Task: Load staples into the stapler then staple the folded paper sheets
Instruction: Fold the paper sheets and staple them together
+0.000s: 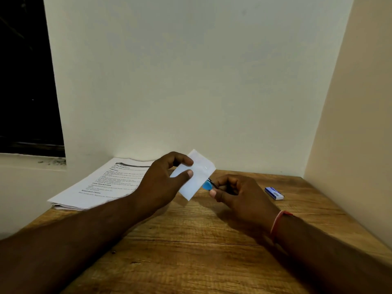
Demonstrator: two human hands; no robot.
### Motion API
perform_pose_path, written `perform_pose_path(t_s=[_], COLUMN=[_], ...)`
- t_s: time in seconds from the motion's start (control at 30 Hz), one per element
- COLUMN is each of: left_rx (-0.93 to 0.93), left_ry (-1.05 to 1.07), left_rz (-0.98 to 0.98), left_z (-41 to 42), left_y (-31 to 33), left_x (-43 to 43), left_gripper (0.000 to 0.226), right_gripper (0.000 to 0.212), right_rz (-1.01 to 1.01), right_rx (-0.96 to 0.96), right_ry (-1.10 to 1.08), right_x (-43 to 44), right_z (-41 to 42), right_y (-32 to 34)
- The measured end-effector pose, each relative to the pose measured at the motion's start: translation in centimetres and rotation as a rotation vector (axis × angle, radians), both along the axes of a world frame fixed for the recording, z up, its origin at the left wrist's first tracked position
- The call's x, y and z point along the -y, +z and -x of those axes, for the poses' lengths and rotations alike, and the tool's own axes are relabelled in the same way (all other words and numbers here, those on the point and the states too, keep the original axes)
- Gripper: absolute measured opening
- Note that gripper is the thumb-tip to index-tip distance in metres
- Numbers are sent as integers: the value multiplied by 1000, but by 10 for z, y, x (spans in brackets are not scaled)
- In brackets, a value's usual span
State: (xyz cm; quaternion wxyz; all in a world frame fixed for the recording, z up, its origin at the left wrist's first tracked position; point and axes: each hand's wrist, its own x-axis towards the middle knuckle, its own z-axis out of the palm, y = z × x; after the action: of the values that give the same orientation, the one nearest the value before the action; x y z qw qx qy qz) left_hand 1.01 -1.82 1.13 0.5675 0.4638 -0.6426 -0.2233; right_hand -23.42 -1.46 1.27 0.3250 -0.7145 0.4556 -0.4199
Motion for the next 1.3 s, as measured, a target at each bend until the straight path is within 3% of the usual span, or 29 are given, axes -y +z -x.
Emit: perform_pose_path(t_s=[0.17,0.3,0.47,0.63,0.87,1.1,1.23,1.3], left_rx=[-359,-581,-688,-792,-621,-229,96,96], left_ry=[-58,-122,-173,-258,-319,-233,-88,-54], left_rz=[-162,-344,-458,-512,-482,-224,-42,-3], left_z=[-4,-3,2,8,18,25,24,25], left_y=[5,6,10,13,9,9,9,14], left_x=[2,11,6,1,-9,-22,-27,-31], left_gripper=[12,22,23,24,22,17,10,4], right_gripper=[18,27,42,37,12,12,12,9], right_rz=[129,103,123,237,269,237,327,417], right_rx=[-429,-532,-384,-144,14,218,177,80], right_ry=[-97,-76,-79,-34,29,25,-33,-87], right_x=[-1,-2,-10,-21,-26,-25,-24,-22], right_z=[7,4,0,-14,-22,-20,-15,-13], right_y=[-6,0,3,11,6,10,13,12])
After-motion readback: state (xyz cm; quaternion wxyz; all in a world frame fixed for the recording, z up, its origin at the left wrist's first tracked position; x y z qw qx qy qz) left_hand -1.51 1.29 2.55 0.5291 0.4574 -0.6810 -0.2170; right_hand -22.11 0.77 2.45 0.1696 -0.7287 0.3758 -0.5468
